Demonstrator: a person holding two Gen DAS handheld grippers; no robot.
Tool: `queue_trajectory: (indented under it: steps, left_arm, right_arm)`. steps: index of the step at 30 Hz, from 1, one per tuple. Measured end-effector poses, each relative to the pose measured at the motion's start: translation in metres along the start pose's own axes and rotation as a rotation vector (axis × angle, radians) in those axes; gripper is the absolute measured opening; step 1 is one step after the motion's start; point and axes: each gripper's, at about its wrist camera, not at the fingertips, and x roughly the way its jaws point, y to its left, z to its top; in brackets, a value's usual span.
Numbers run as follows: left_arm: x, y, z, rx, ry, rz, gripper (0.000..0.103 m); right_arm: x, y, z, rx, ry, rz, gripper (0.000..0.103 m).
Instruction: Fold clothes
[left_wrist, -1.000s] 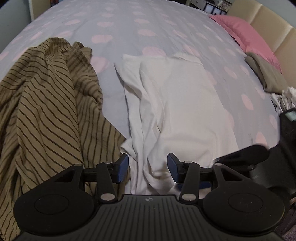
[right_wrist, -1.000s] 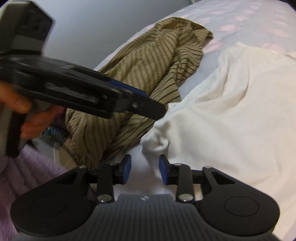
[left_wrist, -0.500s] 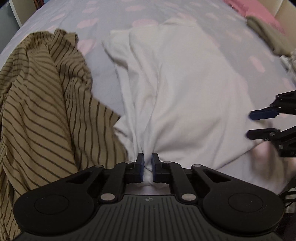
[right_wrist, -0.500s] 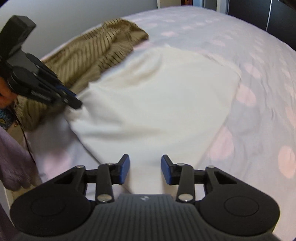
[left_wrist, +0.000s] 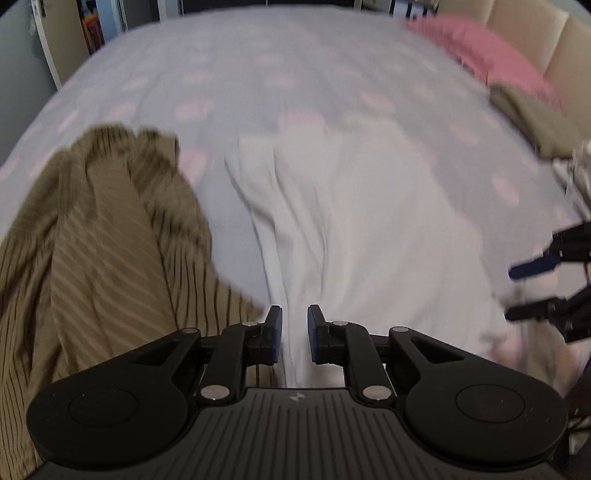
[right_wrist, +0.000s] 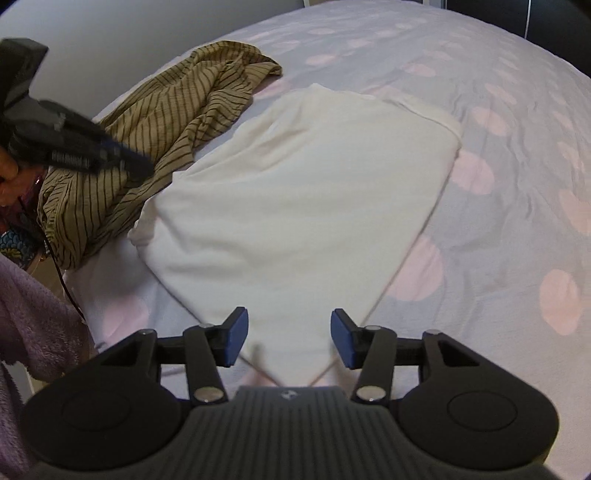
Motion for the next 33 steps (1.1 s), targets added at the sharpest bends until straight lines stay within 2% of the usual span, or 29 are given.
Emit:
queue_trajectory:
  steps: [3,6,11,14,19,24,26,28,30,33]
  left_arm:
    - [0.011,0.001,0.024,-0.016,-0.037,-0.018,0.012]
    - [0.031,0.003,0.044,-0.032,-0.049,-0.026,0.012]
    - [0.062,0.011,0.069,-0.067,-0.047,-0.025,0.014]
    - [0.083,0.016,0.078,-0.090,-0.020,-0.026,0.018]
    - [0.114,0.022,0.081,-0.103,0.043,-0.019,0.021]
    - [0.119,0.025,0.080,-0.108,0.018,-0.081,0.022]
    - [0.121,0.023,0.082,-0.103,0.018,-0.078,0.021]
    - [0.121,0.019,0.083,-0.095,0.014,-0.079,0.006]
    - [0.120,0.019,0.085,-0.087,0.012,-0.066,0.001]
    - [0.115,0.021,0.088,-0.074,0.011,-0.032,0.001]
  right_arm:
    - [-0.014,-0.011,0.016,0.030,-0.009,-0.014,0.072]
    - [-0.027,-0.024,0.028,0.025,-0.012,-0.043,0.076]
    - [-0.020,-0.046,0.042,0.024,-0.065,-0.135,0.076]
    - [0.002,-0.054,0.049,0.048,-0.053,-0.110,0.076]
    - [0.033,-0.062,0.062,-0.047,-0.011,-0.137,0.075]
    - [0.048,-0.069,0.080,-0.031,-0.026,-0.120,0.075]
    - [0.054,-0.071,0.085,-0.020,-0.027,-0.107,0.075]
    - [0.061,-0.071,0.089,-0.008,-0.023,-0.098,0.075]
    - [0.068,-0.072,0.092,0.001,-0.015,-0.093,0.075]
    - [0.074,-0.076,0.094,0.013,-0.008,-0.105,0.075]
